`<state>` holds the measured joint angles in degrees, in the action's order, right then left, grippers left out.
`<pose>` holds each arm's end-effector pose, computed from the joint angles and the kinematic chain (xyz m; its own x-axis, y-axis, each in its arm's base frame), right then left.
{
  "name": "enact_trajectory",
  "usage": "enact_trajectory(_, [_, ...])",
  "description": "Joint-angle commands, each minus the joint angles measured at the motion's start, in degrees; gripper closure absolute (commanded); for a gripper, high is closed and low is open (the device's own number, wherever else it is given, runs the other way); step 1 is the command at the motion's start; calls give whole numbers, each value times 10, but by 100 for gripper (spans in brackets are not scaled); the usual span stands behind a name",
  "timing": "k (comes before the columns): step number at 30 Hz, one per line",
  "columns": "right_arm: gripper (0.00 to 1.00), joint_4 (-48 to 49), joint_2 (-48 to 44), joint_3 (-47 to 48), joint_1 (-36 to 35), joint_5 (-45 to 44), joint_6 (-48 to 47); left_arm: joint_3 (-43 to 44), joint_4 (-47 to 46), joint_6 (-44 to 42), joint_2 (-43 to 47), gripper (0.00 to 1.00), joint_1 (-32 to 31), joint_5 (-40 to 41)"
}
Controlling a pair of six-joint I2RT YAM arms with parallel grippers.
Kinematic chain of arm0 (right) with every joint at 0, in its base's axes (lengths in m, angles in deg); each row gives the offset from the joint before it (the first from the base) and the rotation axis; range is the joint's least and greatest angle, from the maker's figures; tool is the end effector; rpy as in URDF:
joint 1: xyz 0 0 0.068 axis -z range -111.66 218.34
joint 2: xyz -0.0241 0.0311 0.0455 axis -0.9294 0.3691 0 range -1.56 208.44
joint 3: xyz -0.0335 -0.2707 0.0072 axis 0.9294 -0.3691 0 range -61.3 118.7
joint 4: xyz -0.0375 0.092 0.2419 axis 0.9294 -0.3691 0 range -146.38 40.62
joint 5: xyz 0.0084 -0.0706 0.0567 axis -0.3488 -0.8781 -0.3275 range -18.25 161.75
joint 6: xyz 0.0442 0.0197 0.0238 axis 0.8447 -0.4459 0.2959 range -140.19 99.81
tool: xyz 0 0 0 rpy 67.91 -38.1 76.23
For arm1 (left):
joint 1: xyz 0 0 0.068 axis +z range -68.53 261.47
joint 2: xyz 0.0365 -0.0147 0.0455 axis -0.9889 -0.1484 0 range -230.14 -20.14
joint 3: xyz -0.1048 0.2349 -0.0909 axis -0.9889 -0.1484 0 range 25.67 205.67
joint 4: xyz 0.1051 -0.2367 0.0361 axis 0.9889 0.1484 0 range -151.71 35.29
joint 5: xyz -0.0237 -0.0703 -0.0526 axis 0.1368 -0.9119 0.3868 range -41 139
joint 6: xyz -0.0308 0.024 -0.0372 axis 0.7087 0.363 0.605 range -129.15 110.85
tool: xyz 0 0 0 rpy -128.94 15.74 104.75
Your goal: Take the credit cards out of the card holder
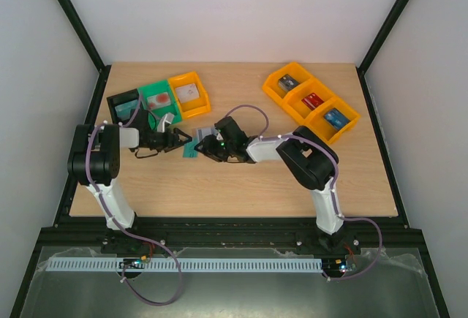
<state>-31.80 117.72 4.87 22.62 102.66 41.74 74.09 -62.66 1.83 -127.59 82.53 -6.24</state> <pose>0.2866 0.3202 0.1230 -0.9905 0.0686 -0.1196 -0.0685 0.5082 0.8585 0.3270 -0.0231 0.1061 -0.9138 -0.1255 -0.3862 0.2544 0.5645 -0.7853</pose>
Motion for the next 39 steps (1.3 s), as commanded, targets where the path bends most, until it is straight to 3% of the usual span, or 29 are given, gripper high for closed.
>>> enact_trajectory(1, [53, -32, 13, 14, 6, 12, -20, -37, 92, 9, -62, 32, -5, 109])
enact_trajectory(5, [53, 25, 42, 10, 6, 49, 13, -29, 99, 9, -75, 32, -5, 110])
enact_trajectory(16, [57, 155, 55, -16, 5, 30, 88, -49, 81, 22, -30, 33, -4, 126])
enact_trajectory(26, [75, 195, 74, 0, -7, 46, 113, -50, 72, 31, -32, 33, 4, 104])
enact_trajectory(31, [98, 191, 70, -1, -7, 44, 106, -49, 71, 31, -31, 33, 6, 98])
enact_trajectory(39, [99, 191, 35, -24, -7, 40, 84, -33, 100, 4, 20, 31, 38, 87])
